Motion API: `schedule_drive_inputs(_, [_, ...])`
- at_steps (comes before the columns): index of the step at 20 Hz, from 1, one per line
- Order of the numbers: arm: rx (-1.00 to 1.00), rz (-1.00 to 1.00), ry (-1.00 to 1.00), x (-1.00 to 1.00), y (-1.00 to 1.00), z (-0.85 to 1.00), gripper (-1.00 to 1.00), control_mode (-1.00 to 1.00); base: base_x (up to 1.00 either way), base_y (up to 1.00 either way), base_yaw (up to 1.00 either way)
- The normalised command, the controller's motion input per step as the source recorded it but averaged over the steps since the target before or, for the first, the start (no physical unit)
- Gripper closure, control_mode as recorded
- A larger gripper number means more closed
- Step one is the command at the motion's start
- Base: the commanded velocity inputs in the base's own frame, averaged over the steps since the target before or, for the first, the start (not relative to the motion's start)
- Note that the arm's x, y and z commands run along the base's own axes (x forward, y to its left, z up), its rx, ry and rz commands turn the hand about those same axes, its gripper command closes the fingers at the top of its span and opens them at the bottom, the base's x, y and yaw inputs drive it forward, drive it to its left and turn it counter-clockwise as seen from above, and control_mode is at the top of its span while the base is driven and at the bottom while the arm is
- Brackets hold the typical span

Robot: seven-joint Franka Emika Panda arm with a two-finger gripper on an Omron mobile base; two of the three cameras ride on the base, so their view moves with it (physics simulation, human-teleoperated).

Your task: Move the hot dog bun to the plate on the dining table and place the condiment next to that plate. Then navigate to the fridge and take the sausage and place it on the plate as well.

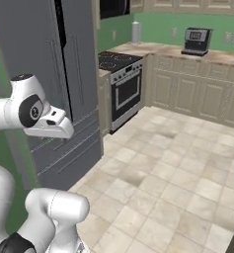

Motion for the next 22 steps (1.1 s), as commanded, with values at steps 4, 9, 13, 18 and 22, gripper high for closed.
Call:
schedule_drive_inputs(4, [0.00, 0.00, 0.00, 0.00, 0.00, 0.00, -1.00, 1.00, 1.00, -0.13, 0.01])
schedule_drive_inputs(9, [0.00, 0.00, 0.00, 0.00, 0.00, 0.00, -1.00, 1.00, 1.00, -0.14, 0.24])
schedule_drive_inputs(13, [0.00, 0.00, 0.00, 0.00, 0.00, 0.00, -1.00, 1.00, 1.00, -0.19, 0.53])
schedule_drive_inputs(18, [0.00, 0.00, 0.00, 0.00, 0.00, 0.00, -1.00, 1.00, 0.92, -0.09, 0.59])
schedule_drive_inputs(22, [0.00, 0.00, 0.00, 0.00, 0.00, 0.00, -1.00, 1.00, 0.55, -0.19, 0.62])
